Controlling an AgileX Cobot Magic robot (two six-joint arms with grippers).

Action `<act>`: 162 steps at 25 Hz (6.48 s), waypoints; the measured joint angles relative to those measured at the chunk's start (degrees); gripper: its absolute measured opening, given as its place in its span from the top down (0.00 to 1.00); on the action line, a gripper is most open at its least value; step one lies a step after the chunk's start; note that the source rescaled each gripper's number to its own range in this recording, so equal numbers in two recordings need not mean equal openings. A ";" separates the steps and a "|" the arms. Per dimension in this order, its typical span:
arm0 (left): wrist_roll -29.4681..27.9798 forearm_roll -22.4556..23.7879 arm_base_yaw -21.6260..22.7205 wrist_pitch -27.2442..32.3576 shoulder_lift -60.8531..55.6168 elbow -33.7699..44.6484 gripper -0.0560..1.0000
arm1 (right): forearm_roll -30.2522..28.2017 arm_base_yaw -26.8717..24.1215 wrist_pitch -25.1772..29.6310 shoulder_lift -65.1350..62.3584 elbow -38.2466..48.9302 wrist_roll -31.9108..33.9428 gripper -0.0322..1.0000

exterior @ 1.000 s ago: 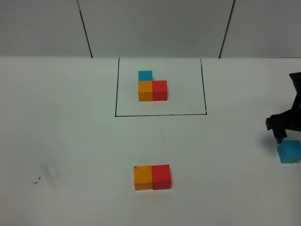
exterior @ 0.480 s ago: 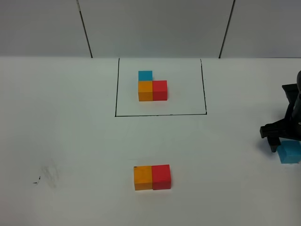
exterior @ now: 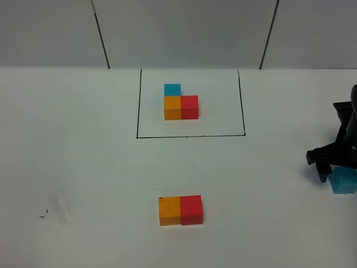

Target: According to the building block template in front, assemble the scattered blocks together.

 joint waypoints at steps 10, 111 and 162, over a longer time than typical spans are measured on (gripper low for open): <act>0.00 0.00 0.00 0.00 0.00 0.00 0.47 | 0.71 0.00 0.70 0.00 0.00 -0.90 0.73; -0.04 0.30 0.00 -0.02 0.00 0.06 0.47 | 3.48 45.78 24.33 20.50 -44.48 36.92 0.73; 0.01 0.00 0.00 -0.02 0.00 0.06 0.47 | 5.03 45.78 24.34 24.50 -44.53 37.05 0.73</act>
